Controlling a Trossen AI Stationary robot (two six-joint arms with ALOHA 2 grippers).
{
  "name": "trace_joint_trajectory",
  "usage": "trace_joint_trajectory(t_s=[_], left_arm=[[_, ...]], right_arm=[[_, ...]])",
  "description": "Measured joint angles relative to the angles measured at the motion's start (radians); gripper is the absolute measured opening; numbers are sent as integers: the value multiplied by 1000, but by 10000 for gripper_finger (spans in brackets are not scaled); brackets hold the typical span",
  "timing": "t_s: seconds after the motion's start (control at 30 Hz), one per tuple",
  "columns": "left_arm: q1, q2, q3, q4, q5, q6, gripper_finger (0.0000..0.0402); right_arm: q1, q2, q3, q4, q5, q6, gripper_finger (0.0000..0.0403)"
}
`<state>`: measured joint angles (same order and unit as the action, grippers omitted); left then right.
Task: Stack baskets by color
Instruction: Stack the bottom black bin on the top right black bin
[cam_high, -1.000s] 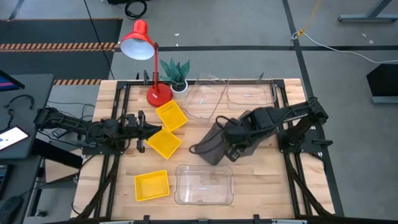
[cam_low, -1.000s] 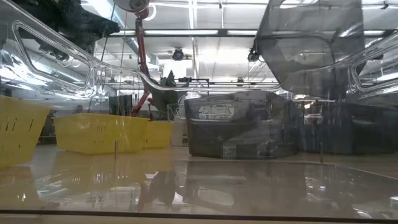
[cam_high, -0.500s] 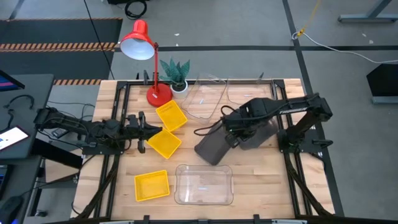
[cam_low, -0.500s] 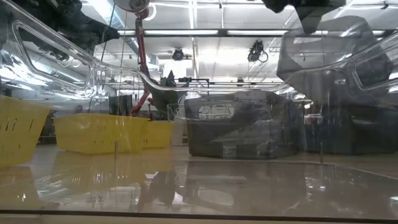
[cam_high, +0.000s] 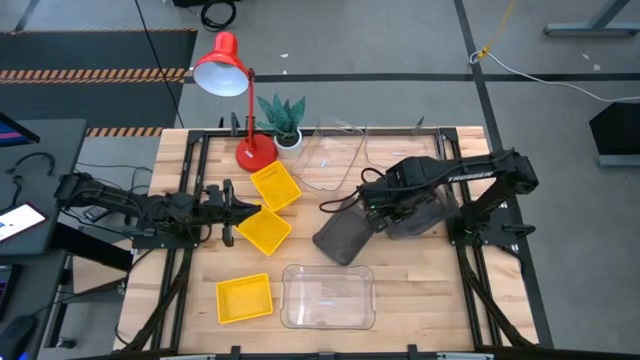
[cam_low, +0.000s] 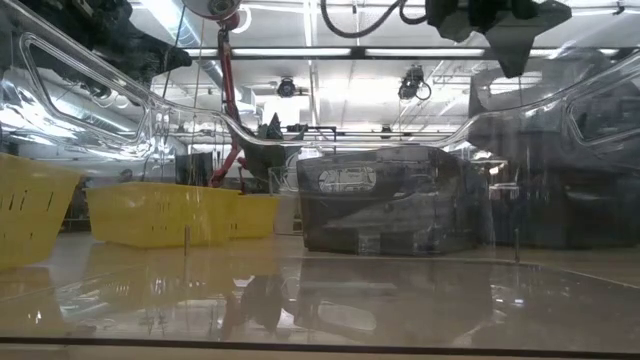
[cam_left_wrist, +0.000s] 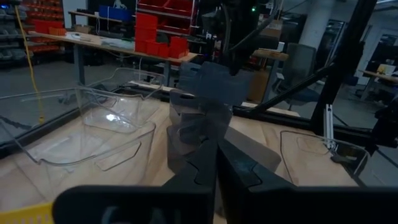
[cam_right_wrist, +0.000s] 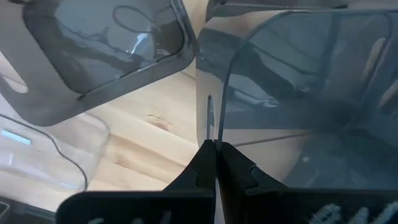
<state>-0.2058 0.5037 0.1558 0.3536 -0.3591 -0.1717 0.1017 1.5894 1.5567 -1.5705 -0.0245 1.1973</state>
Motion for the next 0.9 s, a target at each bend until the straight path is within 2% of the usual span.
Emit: trace_joint_trajectory(t_s=[0.3, 0.67, 0.9], left_arm=[[0, 0, 0, -9, 0, 2, 17], [0, 0, 0, -49, 0, 4, 10], [0, 0, 0, -55, 0, 3, 21]], right_arm=[[-10, 0, -69, 25, 8, -61, 2], [-51, 0, -60, 22, 33, -65, 2], [-97, 0, -60, 22, 33, -93, 2]])
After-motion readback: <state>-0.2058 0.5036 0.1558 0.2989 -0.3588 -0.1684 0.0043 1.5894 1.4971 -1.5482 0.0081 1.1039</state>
